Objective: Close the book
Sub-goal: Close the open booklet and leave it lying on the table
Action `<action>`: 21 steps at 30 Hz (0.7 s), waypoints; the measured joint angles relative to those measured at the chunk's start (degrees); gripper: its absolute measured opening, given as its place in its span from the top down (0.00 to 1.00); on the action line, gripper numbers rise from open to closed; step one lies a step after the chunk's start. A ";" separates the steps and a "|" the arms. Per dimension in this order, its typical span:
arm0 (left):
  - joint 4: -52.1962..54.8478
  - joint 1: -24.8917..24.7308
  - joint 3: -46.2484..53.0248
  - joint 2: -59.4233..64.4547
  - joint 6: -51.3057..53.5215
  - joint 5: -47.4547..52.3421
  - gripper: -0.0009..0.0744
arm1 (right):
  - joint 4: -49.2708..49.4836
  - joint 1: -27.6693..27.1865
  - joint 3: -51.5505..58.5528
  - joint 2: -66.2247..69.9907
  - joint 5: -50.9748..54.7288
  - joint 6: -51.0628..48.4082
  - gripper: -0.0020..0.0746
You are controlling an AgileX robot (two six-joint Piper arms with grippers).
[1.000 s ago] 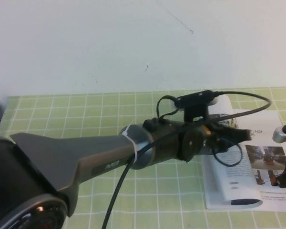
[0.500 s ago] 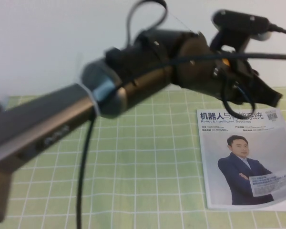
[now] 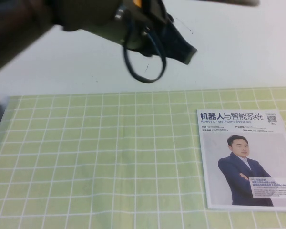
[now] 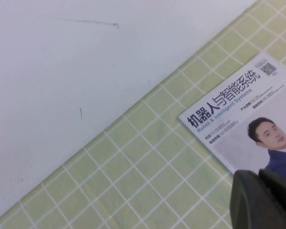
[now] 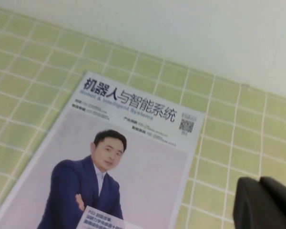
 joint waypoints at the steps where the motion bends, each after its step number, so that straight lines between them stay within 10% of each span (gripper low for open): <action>1: 0.22 0.00 1.13 -1.31 -0.26 -0.81 0.99 | 0.00 0.00 0.00 -2.26 1.12 -0.17 0.98; 21: 11.34 0.00 58.27 -40.90 -3.99 -43.25 0.99 | 3.45 0.00 20.52 -40.83 17.15 -7.32 0.98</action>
